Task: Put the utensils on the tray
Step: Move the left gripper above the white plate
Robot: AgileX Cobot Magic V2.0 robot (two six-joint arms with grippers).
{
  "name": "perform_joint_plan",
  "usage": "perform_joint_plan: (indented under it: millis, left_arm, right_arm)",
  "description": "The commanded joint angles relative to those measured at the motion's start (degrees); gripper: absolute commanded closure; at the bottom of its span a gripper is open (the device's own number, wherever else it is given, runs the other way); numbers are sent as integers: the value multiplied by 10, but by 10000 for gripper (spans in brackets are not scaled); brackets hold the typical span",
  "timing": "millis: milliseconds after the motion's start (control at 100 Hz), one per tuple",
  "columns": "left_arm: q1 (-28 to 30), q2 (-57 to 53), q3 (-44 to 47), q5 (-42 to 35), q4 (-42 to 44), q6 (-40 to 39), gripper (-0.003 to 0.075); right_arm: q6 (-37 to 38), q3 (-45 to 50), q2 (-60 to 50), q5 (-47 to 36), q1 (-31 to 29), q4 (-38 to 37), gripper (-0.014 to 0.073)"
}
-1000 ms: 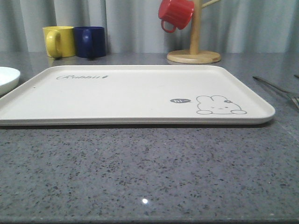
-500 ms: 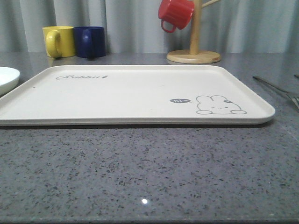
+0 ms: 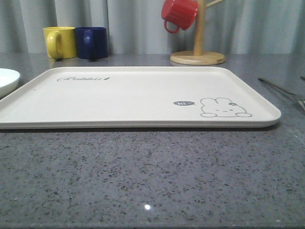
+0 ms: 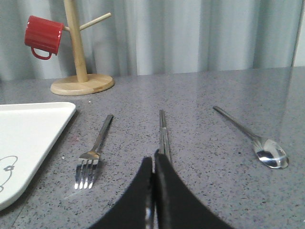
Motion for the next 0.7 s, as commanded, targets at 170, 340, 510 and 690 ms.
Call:
perform_joint_plan:
  millis: [170,340,510,690]
  left_arm:
    - [-2,185,-159,86,4,-5,737]
    - [0,317,-235,105,4,-5,542]
    - [0,448,-313,107,4,-5,229]
    - [16,580,-420,146,1,-10,225]
  right_arm:
    - [-1,2,-10,-47,-3,-6,655]
    - [-1,2,-10,-47,-3,-6,655]
    - [-1,2,-10,-47,-3,-6,655]
    - [-1,2,-10,-47,-3,-6,655]
